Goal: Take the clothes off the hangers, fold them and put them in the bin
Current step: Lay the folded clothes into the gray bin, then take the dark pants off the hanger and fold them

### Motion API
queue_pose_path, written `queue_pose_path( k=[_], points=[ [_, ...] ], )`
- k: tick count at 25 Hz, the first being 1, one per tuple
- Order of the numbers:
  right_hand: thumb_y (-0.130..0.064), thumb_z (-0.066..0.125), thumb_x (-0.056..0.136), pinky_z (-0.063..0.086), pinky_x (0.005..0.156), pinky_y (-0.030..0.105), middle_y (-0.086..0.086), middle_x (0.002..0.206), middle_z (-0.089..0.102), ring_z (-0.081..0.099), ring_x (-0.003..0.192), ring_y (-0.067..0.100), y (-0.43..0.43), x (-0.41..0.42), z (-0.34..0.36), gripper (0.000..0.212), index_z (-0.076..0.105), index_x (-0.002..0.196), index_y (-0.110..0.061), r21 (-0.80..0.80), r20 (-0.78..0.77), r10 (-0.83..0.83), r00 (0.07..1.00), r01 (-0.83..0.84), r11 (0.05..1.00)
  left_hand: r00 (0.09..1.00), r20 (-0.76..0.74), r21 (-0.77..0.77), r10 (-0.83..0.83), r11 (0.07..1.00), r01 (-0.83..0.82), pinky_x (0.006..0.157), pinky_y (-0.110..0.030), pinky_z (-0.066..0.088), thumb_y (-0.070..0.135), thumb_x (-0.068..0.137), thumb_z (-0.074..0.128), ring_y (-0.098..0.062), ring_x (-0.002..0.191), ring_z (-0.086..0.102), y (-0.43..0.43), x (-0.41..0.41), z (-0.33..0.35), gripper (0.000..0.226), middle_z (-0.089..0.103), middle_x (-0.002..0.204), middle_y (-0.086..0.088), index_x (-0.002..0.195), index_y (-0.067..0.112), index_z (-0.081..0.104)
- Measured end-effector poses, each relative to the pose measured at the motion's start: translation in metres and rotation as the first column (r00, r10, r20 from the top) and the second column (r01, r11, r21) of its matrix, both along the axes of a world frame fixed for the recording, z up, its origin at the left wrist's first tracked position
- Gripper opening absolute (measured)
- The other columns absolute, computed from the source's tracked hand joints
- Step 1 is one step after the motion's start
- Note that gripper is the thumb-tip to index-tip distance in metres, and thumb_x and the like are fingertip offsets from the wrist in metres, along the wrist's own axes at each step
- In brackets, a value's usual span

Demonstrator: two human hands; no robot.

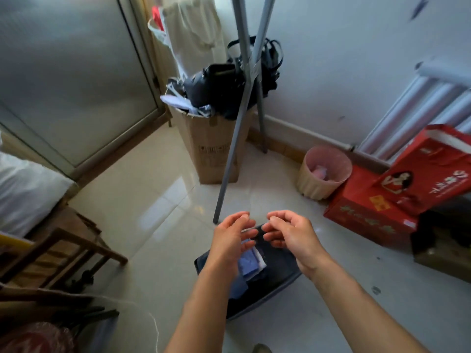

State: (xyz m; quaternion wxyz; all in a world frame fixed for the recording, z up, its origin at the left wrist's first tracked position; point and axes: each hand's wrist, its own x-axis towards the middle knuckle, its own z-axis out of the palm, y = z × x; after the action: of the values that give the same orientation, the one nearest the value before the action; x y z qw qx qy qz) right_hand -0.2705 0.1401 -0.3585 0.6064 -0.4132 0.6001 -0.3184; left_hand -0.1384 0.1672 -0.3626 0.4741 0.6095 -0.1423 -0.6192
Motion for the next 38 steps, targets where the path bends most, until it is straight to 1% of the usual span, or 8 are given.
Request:
queue_pose_path(
  k=[9, 13, 22, 27, 31, 33, 35, 38],
  points=[
    [-0.010, 0.050, 0.097, 0.047, 0.060, 0.024, 0.008, 0.082, 0.069, 0.063, 0.064, 0.016, 0.048, -0.070, 0.132, 0.013, 0.062, 0.100, -0.009, -0.227, 0.062, -0.257, 0.964, 0.265, 0.937, 0.963, 0.006, -0.222, -0.269, 0.939, 0.264, 0.067, -0.027, 0.050, 0.019, 0.097, 0.055, -0.017, 0.075, 0.064, 0.012, -0.055, 0.111, 0.018, 0.071, 0.088, -0.004, 0.110, 0.012, 0.065],
    [-0.007, 0.052, 0.096, 0.048, 0.065, 0.031, 0.007, 0.076, 0.070, 0.062, 0.061, 0.016, 0.085, -0.126, 0.171, 0.012, 0.064, 0.095, -0.008, -0.322, 0.096, -0.421, 0.902, 0.428, 0.844, 0.918, 0.033, -0.319, -0.395, 0.866, 0.385, 0.067, -0.028, 0.049, 0.017, 0.097, 0.054, -0.018, 0.073, 0.063, 0.022, -0.101, 0.153, 0.015, 0.070, 0.086, -0.005, 0.105, 0.014, 0.067],
    [-0.006, 0.051, 0.096, 0.038, 0.041, 0.015, 0.008, 0.072, 0.066, 0.054, 0.047, 0.011, 0.161, -0.263, 0.248, 0.012, 0.063, 0.093, -0.006, -0.515, 0.129, -0.628, 0.767, 0.594, 0.618, 0.834, -0.026, -0.535, -0.552, 0.712, 0.455, 0.068, -0.034, 0.046, 0.013, 0.097, 0.053, -0.020, 0.069, 0.062, 0.056, -0.229, 0.232, 0.015, 0.070, 0.080, -0.006, 0.104, 0.009, 0.066],
    [-0.007, 0.055, 0.094, 0.029, 0.036, 0.013, 0.009, 0.065, 0.061, 0.039, 0.035, 0.003, 0.182, -0.374, 0.296, 0.017, 0.063, 0.079, -0.011, -0.701, 0.149, -0.775, 0.614, 0.618, 0.355, 0.795, 0.043, -0.548, -0.605, 0.651, 0.526, 0.064, -0.031, 0.049, 0.016, 0.097, 0.053, -0.018, 0.071, 0.064, 0.088, -0.299, 0.241, 0.017, 0.071, 0.086, -0.008, 0.103, 0.010, 0.068],
    [-0.010, 0.054, 0.093, 0.042, 0.054, 0.019, 0.002, 0.073, 0.066, 0.053, 0.053, 0.003, 0.182, -0.469, 0.334, 0.018, 0.070, 0.084, -0.008, -0.861, -0.035, -0.926, 0.376, 0.459, 0.219, 0.783, 0.042, -0.547, -0.621, 0.641, 0.538, 0.063, -0.030, 0.050, 0.015, 0.096, 0.054, -0.021, 0.072, 0.064, 0.104, -0.345, 0.251, 0.018, 0.070, 0.088, -0.009, 0.105, 0.009, 0.068],
    [-0.011, 0.050, 0.093, 0.048, 0.066, 0.024, 0.007, 0.088, 0.072, 0.063, 0.074, 0.018, 0.178, -0.508, 0.349, 0.023, 0.073, 0.094, -0.008, -0.896, -0.176, -0.960, 0.218, 0.368, 0.248, 0.789, 0.045, -0.554, -0.612, 0.642, 0.530, 0.062, -0.030, 0.051, 0.016, 0.096, 0.055, -0.022, 0.073, 0.063, 0.109, -0.364, 0.257, 0.018, 0.070, 0.088, -0.010, 0.104, 0.009, 0.069],
    [-0.009, 0.049, 0.092, 0.050, 0.071, 0.036, 0.017, 0.096, 0.071, 0.064, 0.086, 0.035, 0.167, -0.537, 0.358, 0.023, 0.072, 0.091, -0.004, -0.868, -0.357, -0.927, 0.111, 0.327, 0.373, 0.797, 0.065, -0.560, -0.600, 0.639, 0.527, 0.060, -0.029, 0.052, 0.017, 0.096, 0.055, -0.022, 0.074, 0.062, 0.114, -0.378, 0.262, 0.018, 0.070, 0.087, -0.011, 0.103, 0.009, 0.069],
    [-0.017, 0.053, 0.092, 0.048, 0.069, 0.037, 0.023, 0.096, 0.069, 0.064, 0.086, 0.039, 0.145, -0.564, 0.355, 0.024, 0.070, 0.092, 0.000, -0.738, -0.559, -0.814, 0.159, 0.352, 0.575, 0.802, 0.109, -0.562, -0.587, 0.629, 0.537, 0.062, -0.030, 0.052, 0.019, 0.096, 0.056, -0.022, 0.075, 0.063, 0.121, -0.394, 0.264, 0.018, 0.072, 0.087, -0.012, 0.103, 0.010, 0.070]
  ],
)
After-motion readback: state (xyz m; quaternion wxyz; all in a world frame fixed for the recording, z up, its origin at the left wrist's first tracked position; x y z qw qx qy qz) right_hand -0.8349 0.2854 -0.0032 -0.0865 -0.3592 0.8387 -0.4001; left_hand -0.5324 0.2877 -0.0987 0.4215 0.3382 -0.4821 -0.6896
